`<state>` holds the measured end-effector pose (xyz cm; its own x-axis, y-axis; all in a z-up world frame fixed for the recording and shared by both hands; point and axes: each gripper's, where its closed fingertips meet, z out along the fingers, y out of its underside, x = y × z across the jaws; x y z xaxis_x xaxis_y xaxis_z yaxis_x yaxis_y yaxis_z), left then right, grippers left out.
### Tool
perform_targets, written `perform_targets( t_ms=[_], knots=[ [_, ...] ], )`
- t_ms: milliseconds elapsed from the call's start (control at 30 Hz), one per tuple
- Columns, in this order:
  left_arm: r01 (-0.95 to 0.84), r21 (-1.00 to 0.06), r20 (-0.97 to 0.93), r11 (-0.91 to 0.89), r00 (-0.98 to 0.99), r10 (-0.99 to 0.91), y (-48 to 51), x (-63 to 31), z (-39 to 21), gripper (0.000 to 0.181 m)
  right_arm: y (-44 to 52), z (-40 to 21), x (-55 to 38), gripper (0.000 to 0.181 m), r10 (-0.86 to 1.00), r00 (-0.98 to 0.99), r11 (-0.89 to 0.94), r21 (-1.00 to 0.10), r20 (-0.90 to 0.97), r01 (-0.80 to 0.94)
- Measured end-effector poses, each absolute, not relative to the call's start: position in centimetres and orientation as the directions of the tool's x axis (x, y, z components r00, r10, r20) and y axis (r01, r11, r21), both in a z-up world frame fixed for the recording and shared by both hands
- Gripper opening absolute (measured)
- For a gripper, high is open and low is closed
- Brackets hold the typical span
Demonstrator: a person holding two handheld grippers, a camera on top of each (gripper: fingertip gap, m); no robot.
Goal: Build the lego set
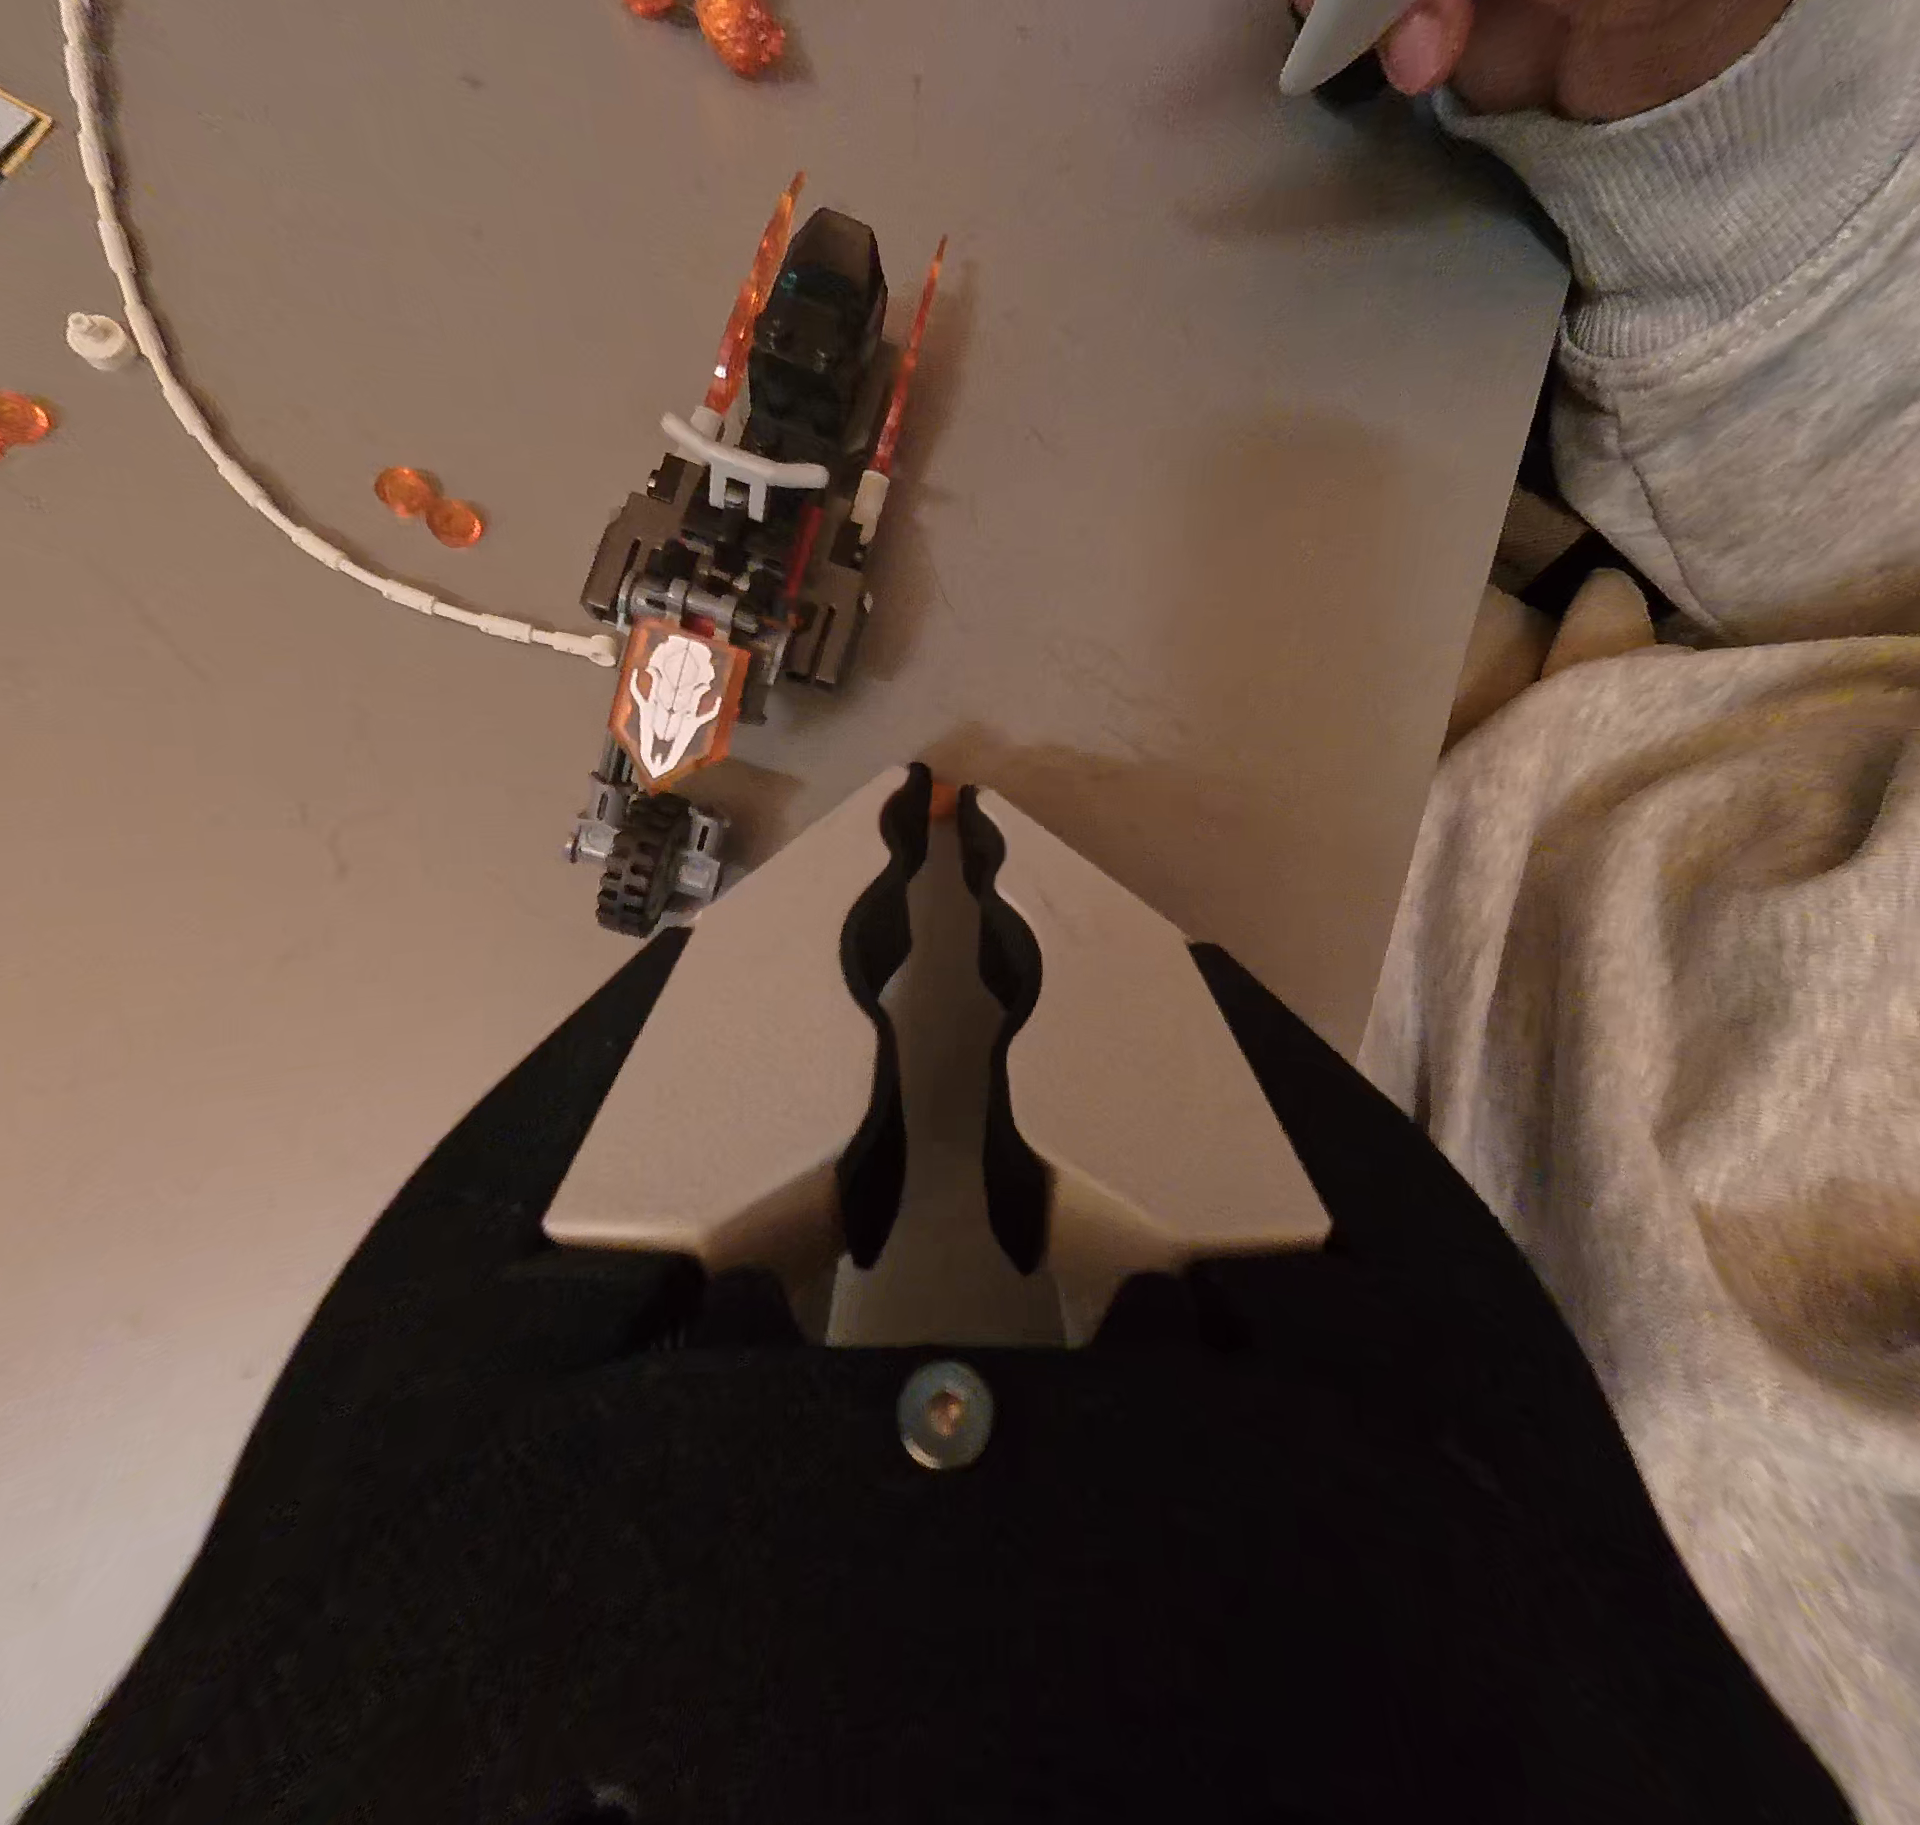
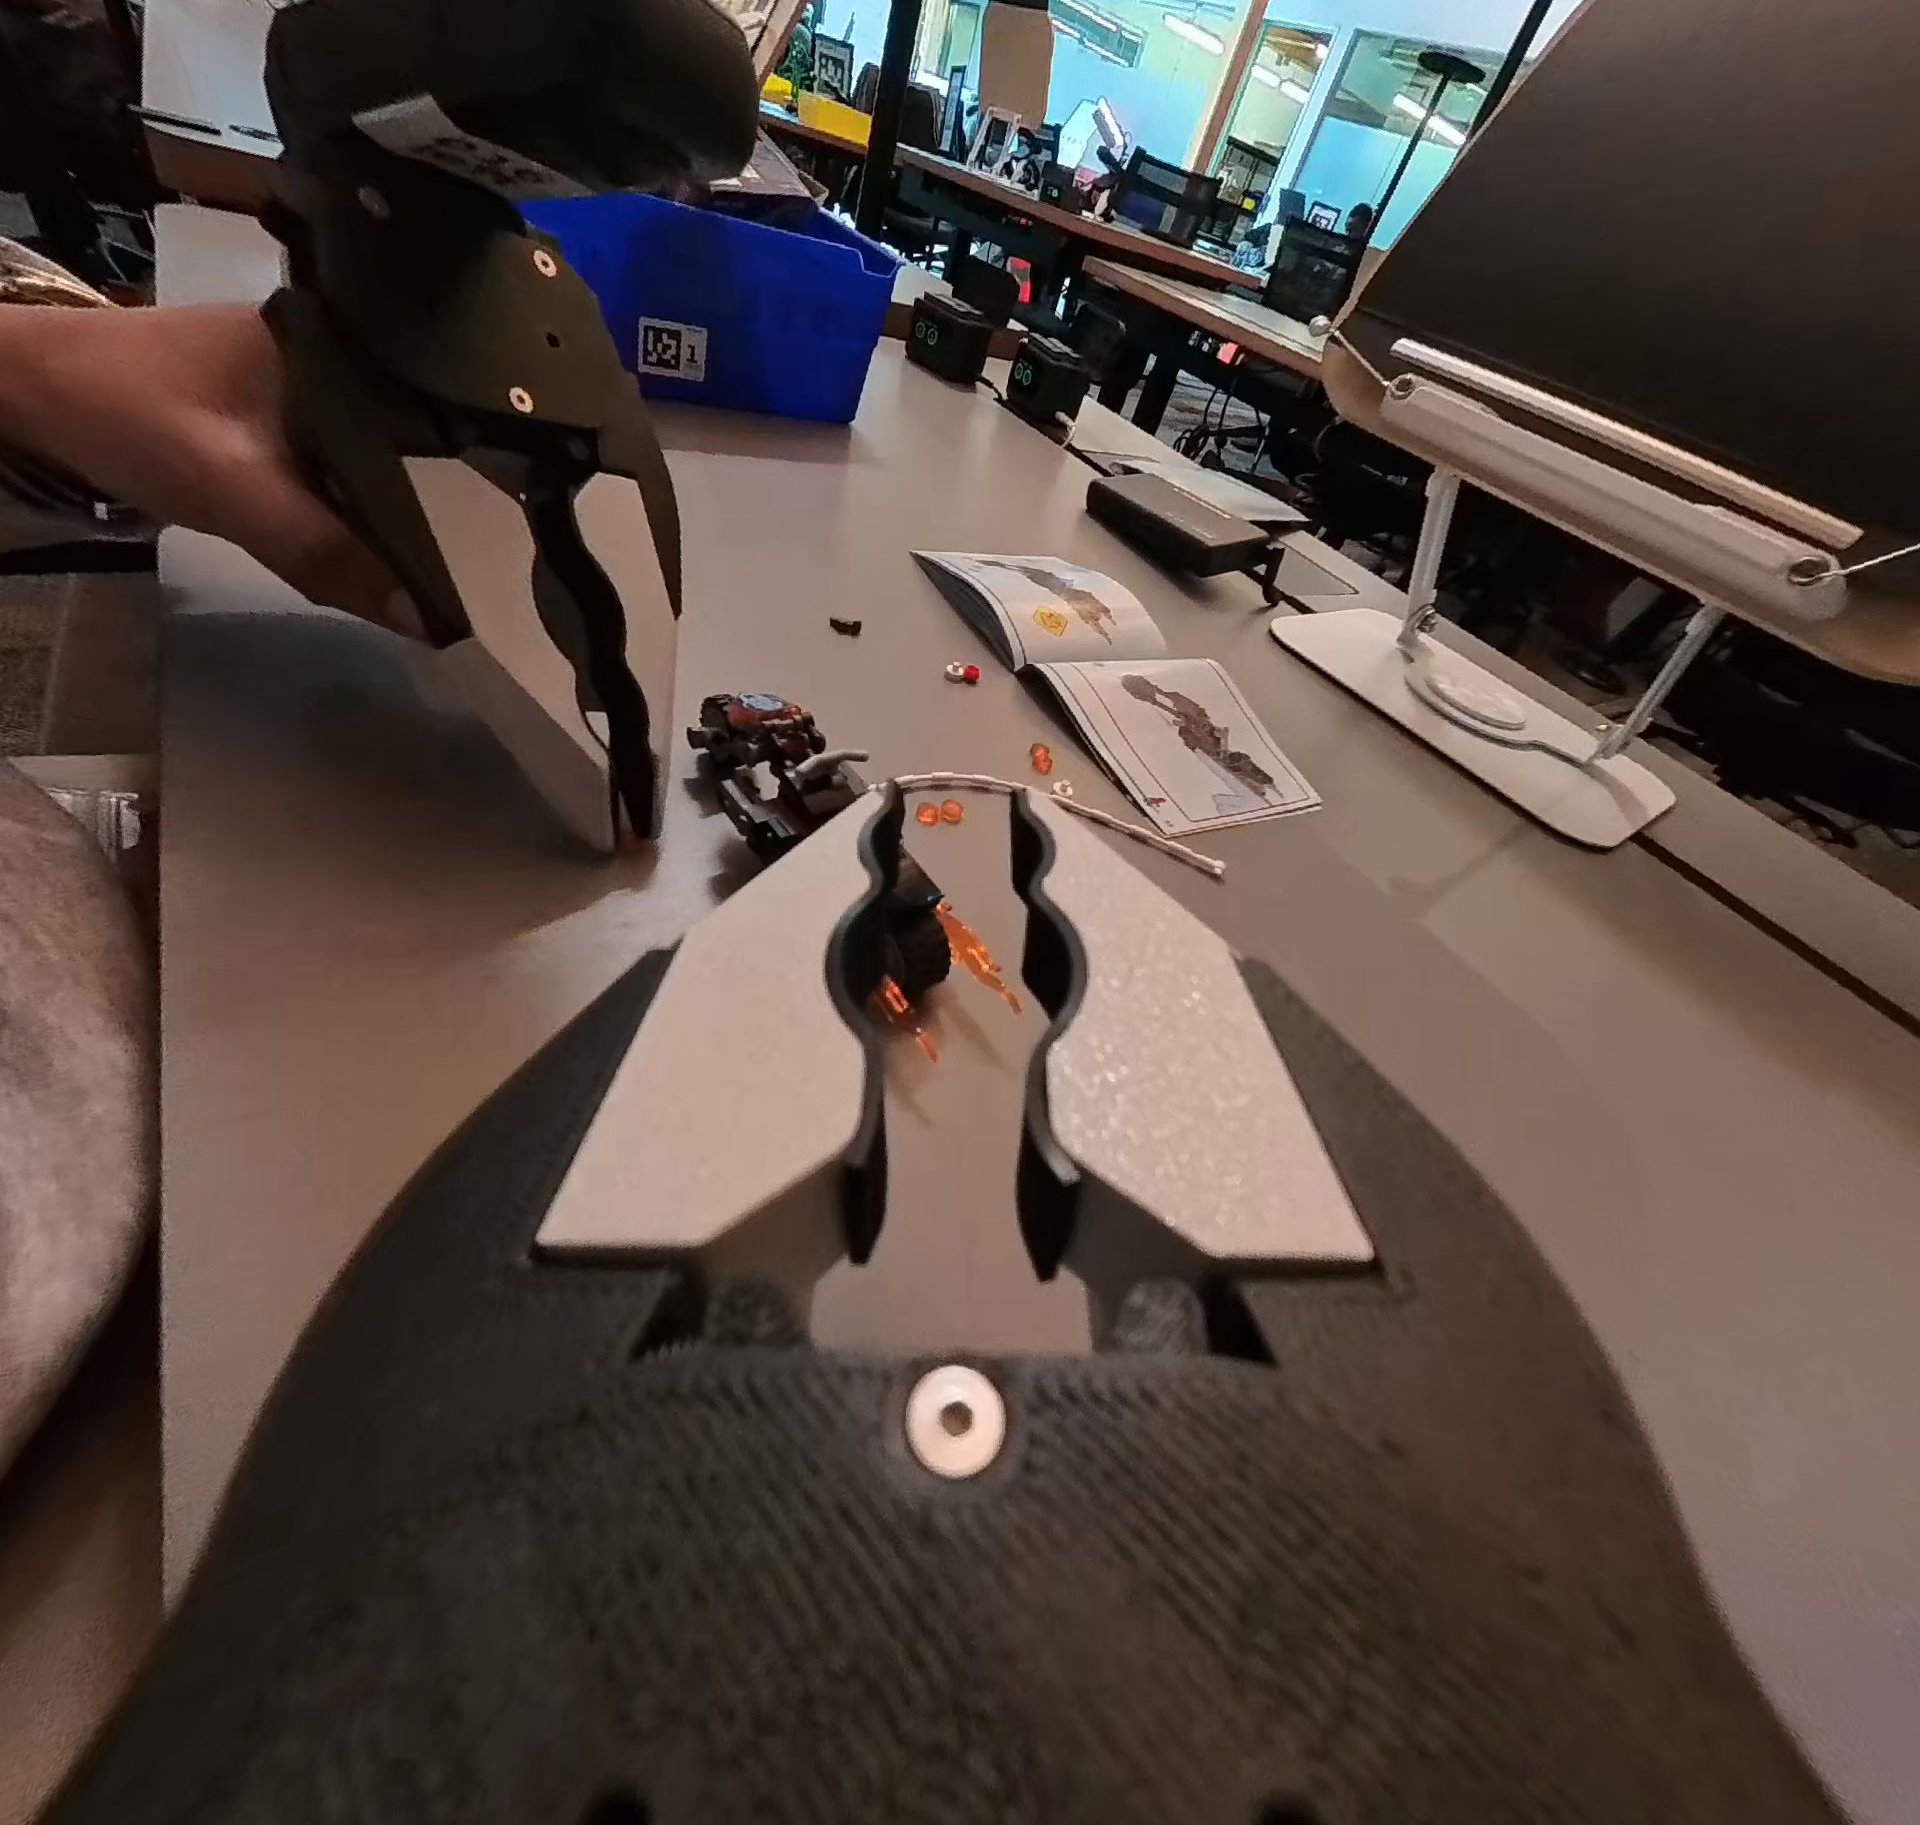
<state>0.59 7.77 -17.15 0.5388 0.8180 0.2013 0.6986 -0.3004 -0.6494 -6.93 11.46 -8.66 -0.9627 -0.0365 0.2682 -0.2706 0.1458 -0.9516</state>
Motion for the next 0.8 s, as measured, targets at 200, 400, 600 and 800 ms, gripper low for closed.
perform_targets(
  t_ms=[200,400,600,800],
  knots=[
    [0.712,-0.638,0.231,-0.295,0.542,0.808,7.9,0.9,-17.1,0.0,11.4,-8.8,-6.9,0.019,-0.036,-0.962,0.152,-0.95,0.271,-0.273],
    [0.68,-0.708,0.291,-0.19,0.526,0.799,7.7,0.6,-15.7,0.0,11.2,-9.1,-6.6,0.024,-0.049,-0.962,0.175,-0.946,0.27,-0.274],
    [0.667,-0.744,0.409,-0.043,0.505,0.76,7.3,1.6,-14.6,0.0,9.8,-9.6,-3.2,0.026,-0.166,-0.966,0.206,-0.951,0.198,-0.231],
    [0.591,-0.772,0.591,0.235,0.53,0.608,6.8,1.8,-11.1,0.0,7.8,-11.0,0.9,0.027,-0.291,-0.935,0.278,-0.918,0.201,-0.284]
  ],
)
